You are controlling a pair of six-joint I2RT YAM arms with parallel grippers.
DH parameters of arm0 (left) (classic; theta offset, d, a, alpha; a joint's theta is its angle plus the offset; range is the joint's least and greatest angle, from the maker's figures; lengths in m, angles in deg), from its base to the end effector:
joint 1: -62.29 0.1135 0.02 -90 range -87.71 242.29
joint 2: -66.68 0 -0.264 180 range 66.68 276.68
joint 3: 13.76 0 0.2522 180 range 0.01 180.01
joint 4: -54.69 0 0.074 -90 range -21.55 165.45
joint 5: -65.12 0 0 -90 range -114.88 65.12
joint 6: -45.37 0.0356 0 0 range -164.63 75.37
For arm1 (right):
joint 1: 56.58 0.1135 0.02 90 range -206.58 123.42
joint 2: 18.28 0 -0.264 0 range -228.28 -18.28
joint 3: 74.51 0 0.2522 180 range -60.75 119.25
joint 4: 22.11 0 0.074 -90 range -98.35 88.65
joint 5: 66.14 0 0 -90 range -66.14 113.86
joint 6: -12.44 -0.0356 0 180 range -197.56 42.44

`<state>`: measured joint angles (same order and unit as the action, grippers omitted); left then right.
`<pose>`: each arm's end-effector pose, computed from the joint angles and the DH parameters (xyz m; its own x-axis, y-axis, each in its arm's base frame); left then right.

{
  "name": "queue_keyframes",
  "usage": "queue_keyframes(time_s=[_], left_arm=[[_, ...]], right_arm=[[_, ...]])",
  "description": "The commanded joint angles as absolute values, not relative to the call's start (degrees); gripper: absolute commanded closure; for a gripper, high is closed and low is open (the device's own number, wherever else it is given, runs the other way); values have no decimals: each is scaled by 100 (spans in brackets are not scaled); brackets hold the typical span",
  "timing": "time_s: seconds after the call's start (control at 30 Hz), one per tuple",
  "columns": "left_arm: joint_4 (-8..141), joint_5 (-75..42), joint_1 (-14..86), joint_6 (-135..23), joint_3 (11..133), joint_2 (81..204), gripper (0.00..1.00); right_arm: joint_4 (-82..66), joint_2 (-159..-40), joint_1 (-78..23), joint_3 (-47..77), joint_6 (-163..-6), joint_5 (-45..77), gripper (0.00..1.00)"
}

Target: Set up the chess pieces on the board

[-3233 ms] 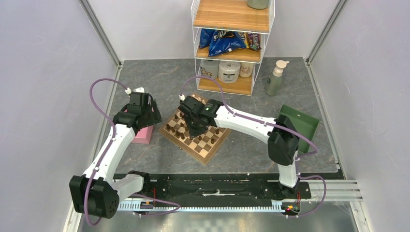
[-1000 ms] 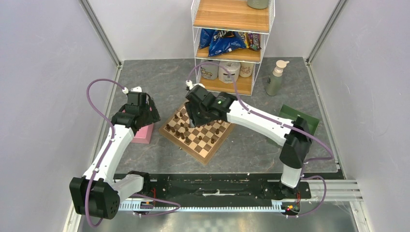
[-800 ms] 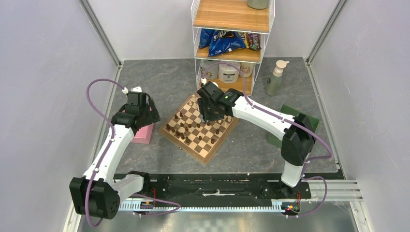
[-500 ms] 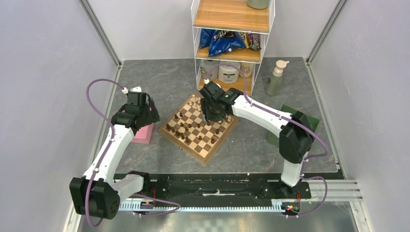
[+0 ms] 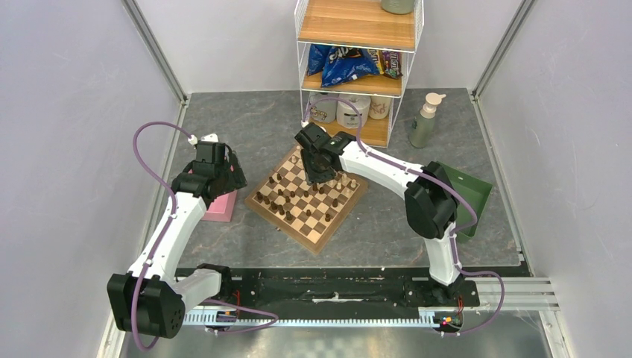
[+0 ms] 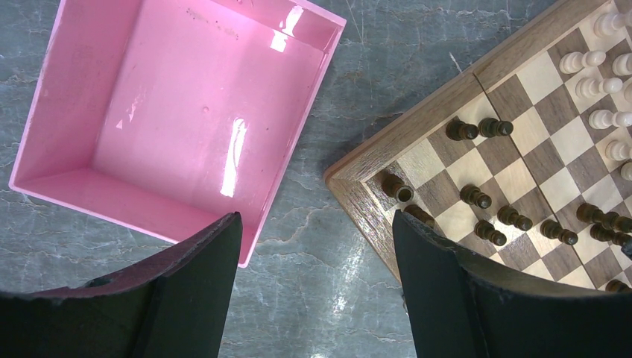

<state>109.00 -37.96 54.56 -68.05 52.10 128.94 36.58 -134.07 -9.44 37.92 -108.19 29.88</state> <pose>0.2167 -0.0213 0.2789 -0.6994 -0.2958 -0.6507 -0.3149 0.9448 -0.0910 0.3006 0.3185 0.2398 -0.8714 -0.1942 -0.4505 -0.2924 0.9430 0.1591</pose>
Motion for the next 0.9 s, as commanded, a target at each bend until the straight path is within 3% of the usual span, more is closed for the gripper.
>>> queue_keyframes(time_s=[0.0, 0.87], left_arm=[[10744, -3834, 5483, -6739, 5186, 12883, 19], [10730, -3772, 5490, -6748, 5180, 12918, 19]], right_arm=[[3683, -13596, -944, 4206, -10539, 3167, 59], [3824, -14007, -946, 4439, -10401, 3382, 72]])
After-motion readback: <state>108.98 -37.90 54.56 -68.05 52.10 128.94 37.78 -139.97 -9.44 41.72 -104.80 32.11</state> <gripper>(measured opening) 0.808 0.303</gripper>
